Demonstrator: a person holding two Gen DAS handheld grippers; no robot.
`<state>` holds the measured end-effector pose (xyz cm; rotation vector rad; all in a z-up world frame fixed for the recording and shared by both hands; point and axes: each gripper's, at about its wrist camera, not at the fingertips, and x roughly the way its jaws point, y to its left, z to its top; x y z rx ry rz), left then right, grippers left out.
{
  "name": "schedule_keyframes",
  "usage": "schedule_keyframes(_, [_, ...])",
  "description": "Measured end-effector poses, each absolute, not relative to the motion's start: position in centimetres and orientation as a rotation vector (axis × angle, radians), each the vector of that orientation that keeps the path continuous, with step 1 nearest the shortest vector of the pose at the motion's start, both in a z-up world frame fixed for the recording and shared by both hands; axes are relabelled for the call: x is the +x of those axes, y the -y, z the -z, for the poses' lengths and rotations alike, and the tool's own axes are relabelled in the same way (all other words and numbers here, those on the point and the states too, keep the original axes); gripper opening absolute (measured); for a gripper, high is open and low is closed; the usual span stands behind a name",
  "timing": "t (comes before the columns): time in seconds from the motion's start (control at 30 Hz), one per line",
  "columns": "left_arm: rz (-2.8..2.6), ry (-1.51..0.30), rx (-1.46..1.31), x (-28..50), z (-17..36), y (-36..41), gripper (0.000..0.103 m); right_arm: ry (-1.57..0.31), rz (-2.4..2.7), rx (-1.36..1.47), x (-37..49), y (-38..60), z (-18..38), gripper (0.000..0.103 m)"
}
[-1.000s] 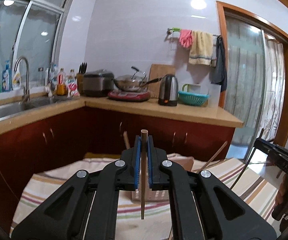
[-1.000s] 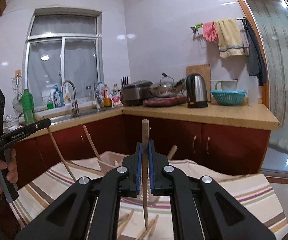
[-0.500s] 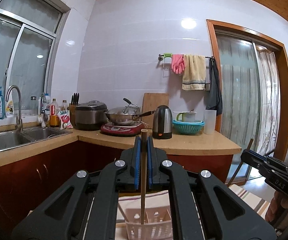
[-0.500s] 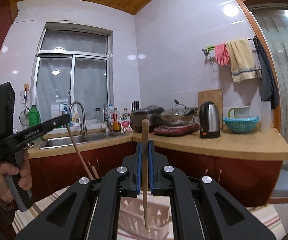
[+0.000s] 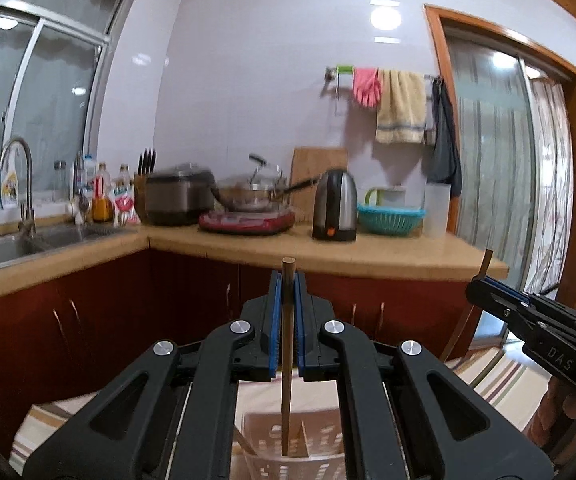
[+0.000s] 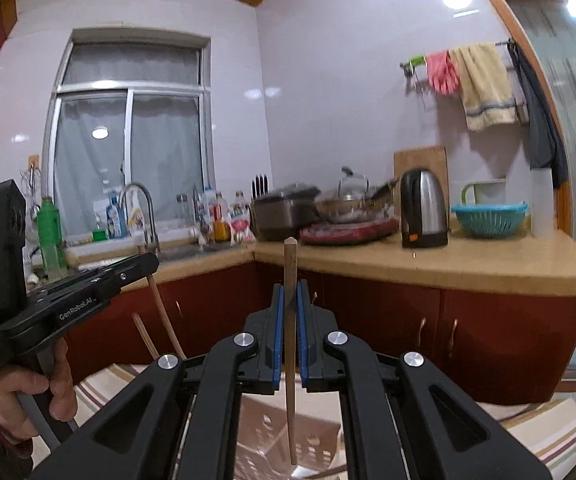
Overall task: Organize utensils
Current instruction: 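Lower both held chopsticks upright into the beige basket, then open both tools to release the chopsticks in the basket and withdraw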
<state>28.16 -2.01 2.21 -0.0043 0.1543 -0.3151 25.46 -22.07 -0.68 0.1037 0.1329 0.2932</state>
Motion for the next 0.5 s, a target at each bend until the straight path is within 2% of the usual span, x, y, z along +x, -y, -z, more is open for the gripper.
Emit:
schedule_keyframes(0.3, [0.303,-0.272,-0.014,30.2,2.1,1.5,0.007,-0.226,-0.286,0.075,26.5,21.0,3.9,0.007])
schedule_keyframes(0.37, [0.297,-0.278,-0.013,30.0,2.6,1.4,0.010,-0.231,-0.285,0.072,26.2,20.9,4.1,0.008])
schedule_keyframes(0.47, [0.291,-0.285,-0.011,29.5,3.1,1.2,0.025,-0.233,-0.278,0.062,25.9,20.8,4.1,0.016])
schedule_keyframes(0.5, [0.288,-0.285,-0.013,29.2,3.1,1.1,0.032,-0.232,-0.275,0.062,25.7,20.8,4.0,0.024])
